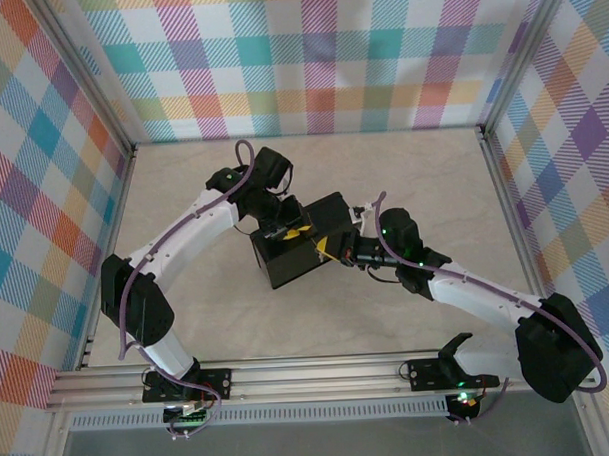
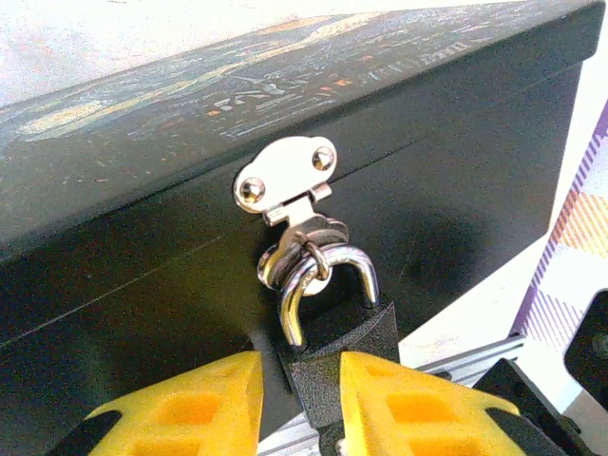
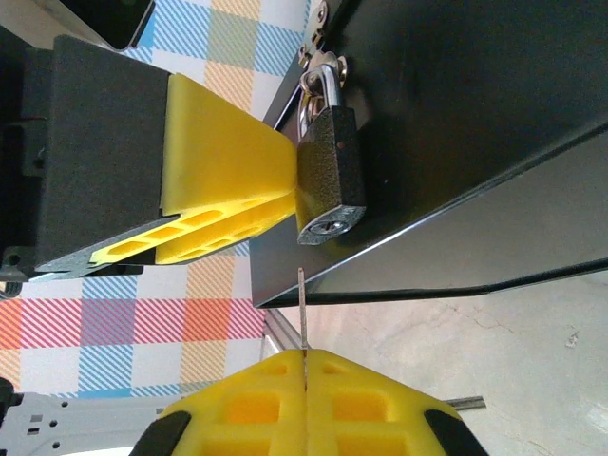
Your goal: Unlock the padlock with the key
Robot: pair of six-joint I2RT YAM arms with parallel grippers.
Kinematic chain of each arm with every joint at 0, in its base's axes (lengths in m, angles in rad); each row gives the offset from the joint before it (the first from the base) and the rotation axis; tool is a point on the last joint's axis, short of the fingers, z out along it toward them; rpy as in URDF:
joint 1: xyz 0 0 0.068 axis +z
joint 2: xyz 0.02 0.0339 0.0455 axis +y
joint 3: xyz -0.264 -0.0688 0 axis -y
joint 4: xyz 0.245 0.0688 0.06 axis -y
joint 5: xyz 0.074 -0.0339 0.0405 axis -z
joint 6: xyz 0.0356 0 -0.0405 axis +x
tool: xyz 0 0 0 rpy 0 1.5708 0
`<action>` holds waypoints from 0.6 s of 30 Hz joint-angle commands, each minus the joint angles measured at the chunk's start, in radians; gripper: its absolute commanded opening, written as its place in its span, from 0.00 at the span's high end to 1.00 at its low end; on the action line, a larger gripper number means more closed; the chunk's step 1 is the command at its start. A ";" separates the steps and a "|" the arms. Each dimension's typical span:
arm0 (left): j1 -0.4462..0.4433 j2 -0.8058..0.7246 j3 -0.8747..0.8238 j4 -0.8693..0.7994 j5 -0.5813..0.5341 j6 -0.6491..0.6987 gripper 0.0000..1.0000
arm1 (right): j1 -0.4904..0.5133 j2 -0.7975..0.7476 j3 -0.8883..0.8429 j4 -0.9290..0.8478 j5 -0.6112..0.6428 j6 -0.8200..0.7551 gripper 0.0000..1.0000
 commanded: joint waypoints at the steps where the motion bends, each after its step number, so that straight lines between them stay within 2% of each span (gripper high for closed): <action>1: -0.014 -0.009 -0.020 -0.013 -0.004 0.005 0.73 | -0.011 -0.018 -0.006 0.005 0.009 -0.013 1.00; 18: -0.014 -0.015 -0.044 -0.007 -0.002 0.005 0.73 | -0.045 0.034 0.006 0.050 0.003 -0.005 1.00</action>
